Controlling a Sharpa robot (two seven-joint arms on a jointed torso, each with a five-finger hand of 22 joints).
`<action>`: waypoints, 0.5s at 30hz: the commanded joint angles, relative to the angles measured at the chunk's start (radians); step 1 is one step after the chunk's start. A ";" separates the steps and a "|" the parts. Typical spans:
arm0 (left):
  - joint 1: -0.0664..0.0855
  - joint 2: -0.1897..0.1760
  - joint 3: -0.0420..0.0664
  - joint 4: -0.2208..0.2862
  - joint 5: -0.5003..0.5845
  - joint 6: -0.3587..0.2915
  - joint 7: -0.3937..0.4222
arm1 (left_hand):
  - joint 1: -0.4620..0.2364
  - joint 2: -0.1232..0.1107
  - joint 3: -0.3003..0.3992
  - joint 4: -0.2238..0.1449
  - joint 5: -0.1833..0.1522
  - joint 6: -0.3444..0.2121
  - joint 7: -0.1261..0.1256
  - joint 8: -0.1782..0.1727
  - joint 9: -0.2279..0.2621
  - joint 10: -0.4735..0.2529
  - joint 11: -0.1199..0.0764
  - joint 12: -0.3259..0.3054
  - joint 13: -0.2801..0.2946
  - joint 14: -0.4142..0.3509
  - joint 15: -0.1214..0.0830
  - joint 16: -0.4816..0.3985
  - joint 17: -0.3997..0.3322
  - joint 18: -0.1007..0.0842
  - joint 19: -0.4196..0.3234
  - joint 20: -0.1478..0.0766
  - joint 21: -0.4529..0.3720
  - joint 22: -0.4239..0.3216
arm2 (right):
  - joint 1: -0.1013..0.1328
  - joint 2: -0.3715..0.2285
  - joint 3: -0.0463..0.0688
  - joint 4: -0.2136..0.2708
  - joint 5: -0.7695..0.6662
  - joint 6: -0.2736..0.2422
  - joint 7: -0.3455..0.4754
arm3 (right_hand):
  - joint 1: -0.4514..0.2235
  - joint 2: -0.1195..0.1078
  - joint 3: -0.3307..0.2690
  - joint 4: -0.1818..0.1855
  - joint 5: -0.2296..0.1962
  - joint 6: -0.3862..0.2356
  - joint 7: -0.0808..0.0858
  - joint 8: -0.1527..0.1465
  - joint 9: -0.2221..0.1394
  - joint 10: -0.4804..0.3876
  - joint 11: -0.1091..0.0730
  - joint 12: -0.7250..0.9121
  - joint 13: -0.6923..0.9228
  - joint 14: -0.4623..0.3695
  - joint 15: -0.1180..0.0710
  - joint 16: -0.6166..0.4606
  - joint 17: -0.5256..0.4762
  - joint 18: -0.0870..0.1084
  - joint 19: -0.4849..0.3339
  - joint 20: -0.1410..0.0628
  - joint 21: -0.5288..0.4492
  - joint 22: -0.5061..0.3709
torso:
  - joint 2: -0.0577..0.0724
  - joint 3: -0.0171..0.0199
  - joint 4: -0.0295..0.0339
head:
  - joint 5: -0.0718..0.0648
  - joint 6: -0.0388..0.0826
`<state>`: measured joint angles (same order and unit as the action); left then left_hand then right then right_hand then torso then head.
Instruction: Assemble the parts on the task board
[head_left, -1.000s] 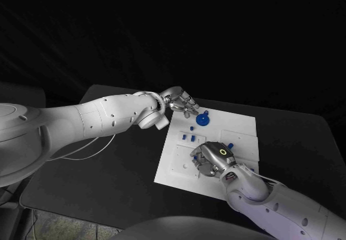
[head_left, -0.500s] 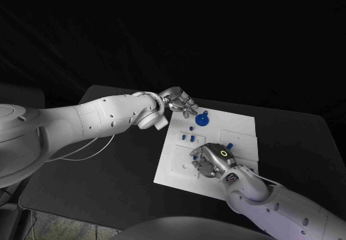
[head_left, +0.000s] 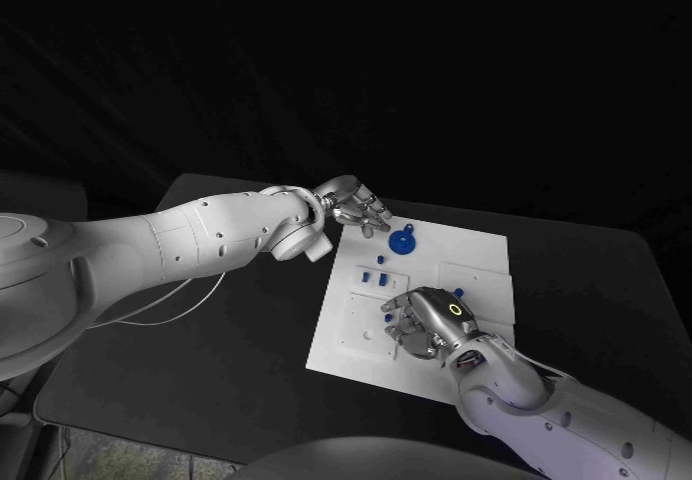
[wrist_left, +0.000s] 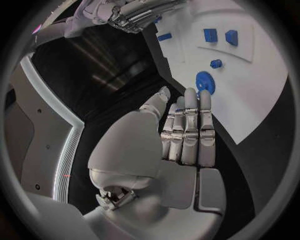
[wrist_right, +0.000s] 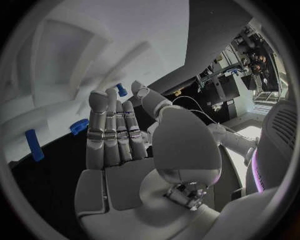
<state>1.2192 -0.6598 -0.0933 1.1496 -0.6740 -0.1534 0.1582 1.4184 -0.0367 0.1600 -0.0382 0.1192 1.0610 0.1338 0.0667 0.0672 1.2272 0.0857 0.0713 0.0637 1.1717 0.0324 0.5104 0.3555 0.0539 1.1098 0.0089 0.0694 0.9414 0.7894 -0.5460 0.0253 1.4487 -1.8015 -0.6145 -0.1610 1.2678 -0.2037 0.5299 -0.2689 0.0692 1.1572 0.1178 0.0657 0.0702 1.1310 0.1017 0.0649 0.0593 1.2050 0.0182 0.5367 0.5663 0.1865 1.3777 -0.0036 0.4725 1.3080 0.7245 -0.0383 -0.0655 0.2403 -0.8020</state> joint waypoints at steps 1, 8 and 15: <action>0.001 0.000 0.001 -0.004 -0.001 0.004 0.005 | -0.003 0.007 -0.001 0.003 -0.001 -0.009 -0.001 -0.002 0.001 -0.007 -0.001 -0.004 -0.001 -0.007 -0.001 -0.004 -0.002 -0.002 0.001 0.001 0.000 -0.001 | 0.006 -0.015 0.008 0.028 0.060 0.005 0.007 | 0.009 0.001 -0.003 -0.004 -0.009 -0.005 -0.002 -0.003 -0.001 0.007 -0.003 -0.001 0.001 -0.003 -0.005 0.006 -0.001 0.006 0.011 -0.002 0.013 0.029 | 0.000 0.0011 -0.0012 | -0.007 0.005; 0.001 -0.002 0.001 -0.009 -0.001 0.000 0.006 | -0.002 0.006 -0.001 0.003 -0.001 -0.008 -0.001 -0.002 0.001 -0.007 -0.001 -0.004 -0.001 -0.006 -0.001 -0.003 -0.001 -0.001 0.002 0.001 0.001 -0.001 | 0.031 -0.080 0.043 0.096 0.187 0.052 0.076 | 0.012 0.026 0.037 -0.010 0.004 -0.002 -0.003 -0.001 0.000 0.068 -0.018 0.004 0.001 0.004 -0.017 0.018 0.004 -0.006 0.030 -0.013 0.072 0.042 | -0.003 0.0000 -0.0033 | -0.028 0.020; 0.001 -0.003 0.001 -0.007 -0.001 -0.001 0.008 | -0.002 0.006 -0.001 0.003 -0.001 -0.008 -0.001 -0.002 0.001 -0.006 -0.001 -0.004 -0.001 -0.005 -0.001 -0.003 -0.001 -0.001 0.002 0.001 0.001 -0.001 | 0.047 -0.171 0.114 0.150 0.292 0.135 0.140 | -0.001 0.053 0.016 0.000 0.047 0.036 -0.015 -0.001 0.003 0.130 -0.039 0.005 0.001 0.035 -0.033 0.038 0.019 -0.027 0.062 -0.030 0.194 0.061 | -0.009 0.0003 -0.0076 | -0.053 0.029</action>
<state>1.2192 -0.6640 -0.0935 1.1397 -0.6742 -0.1544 0.1580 1.4184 -0.0367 0.1600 -0.0382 0.1192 1.0610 0.1338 0.0668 0.0672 1.2272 0.0857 0.0713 0.0637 1.1717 0.0324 0.5104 0.3555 0.0539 1.1098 0.0089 0.0693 0.9415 0.8363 -0.7114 0.1390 1.5912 -1.5971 -0.5571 -0.0846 1.2632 -0.1576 0.5519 -0.2703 0.1097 1.1887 0.1026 0.0657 0.0717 1.2553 0.0638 0.0649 0.0592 1.2335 -0.0151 0.5725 0.5846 0.1678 1.4353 -0.0356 0.6594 1.3078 0.7193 -0.0380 -0.0701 0.1953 -0.7763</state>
